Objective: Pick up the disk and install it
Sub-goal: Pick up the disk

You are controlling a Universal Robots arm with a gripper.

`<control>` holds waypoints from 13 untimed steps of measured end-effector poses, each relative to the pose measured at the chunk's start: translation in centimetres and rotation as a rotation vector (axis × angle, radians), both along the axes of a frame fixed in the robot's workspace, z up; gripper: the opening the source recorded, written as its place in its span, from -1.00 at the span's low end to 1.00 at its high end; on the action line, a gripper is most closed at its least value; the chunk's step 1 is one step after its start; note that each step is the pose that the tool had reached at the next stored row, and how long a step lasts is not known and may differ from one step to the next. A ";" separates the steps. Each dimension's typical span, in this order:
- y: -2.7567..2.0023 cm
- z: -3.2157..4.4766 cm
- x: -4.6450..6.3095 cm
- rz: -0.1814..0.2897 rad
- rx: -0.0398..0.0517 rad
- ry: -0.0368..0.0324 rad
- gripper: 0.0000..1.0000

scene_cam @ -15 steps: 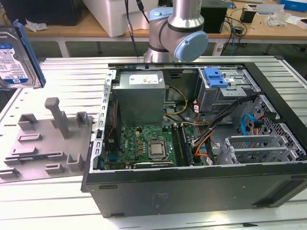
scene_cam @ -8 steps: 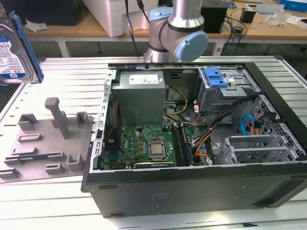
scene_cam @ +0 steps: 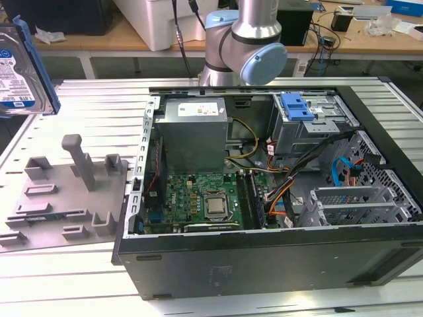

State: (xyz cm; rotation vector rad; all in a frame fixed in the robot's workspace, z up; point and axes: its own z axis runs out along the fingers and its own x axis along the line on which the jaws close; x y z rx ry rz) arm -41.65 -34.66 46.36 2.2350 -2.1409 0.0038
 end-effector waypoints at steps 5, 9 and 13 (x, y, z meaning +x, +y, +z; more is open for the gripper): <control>-0.17 0.55 1.4 -0.001 0.0000 0.0001 -0.26; -0.25 0.75 2.5 -0.002 0.0000 0.0001 -0.26; -0.32 0.95 3.5 -0.003 -0.0003 0.0005 -0.26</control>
